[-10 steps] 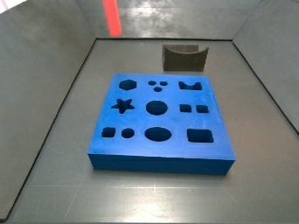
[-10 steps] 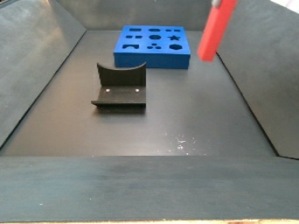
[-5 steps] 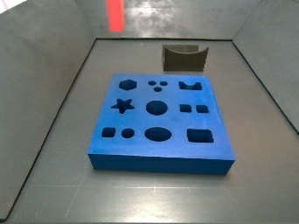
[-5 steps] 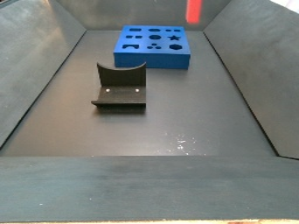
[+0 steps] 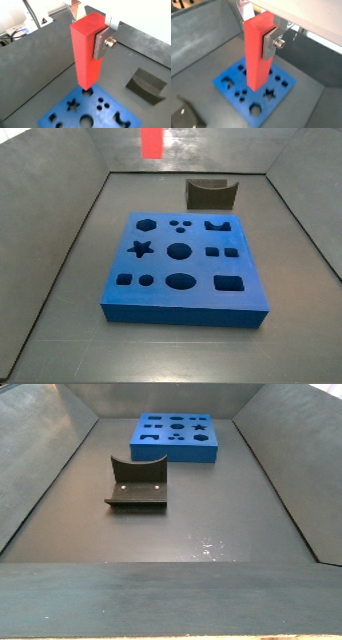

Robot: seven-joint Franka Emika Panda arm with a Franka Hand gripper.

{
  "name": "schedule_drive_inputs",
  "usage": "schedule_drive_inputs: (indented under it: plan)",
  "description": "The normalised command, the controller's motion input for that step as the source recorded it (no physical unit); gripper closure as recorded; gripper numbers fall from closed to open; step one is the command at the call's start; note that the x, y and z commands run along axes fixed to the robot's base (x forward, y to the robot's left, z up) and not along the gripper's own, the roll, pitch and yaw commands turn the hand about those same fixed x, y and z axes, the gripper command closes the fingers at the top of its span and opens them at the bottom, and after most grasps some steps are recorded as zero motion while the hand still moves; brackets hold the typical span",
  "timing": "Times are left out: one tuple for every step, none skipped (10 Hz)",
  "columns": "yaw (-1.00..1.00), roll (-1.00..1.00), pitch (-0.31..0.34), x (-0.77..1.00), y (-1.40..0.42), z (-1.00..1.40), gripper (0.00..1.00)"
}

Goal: Pick up the rectangle object. Move up. Move to above the board. Insert the rectangle object.
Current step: Move to above the board, then insert the rectangle object.

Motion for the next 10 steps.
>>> schedule_drive_inputs:
  plan:
    - [0.01, 0.0, 0.139, 0.25, -0.41, 0.19, 1.0]
    - [0.01, 0.0, 0.11, 0.15, -0.24, 0.12, 1.0]
    - [0.0, 0.0, -0.006, 0.0, 0.0, 0.0, 1.0]
    - [0.0, 0.0, -0.02, 0.08, -0.14, -0.07, 1.0]
    - [0.0, 0.0, -0.017, 0.19, -0.27, -0.19, 1.0]
    - [0.0, 0.02, -0.12, 0.21, -0.3, -0.25, 1.0]
    - [0.0, 0.03, -0.126, 0.31, -0.3, -0.29, 1.0]
    - [0.0, 0.04, -0.091, 0.39, -0.33, -0.3, 1.0]
    - [0.0, 0.05, -0.066, 0.43, -0.33, -0.3, 1.0]
    - [0.0, 0.08, -0.037, 0.44, -0.31, -0.31, 1.0]
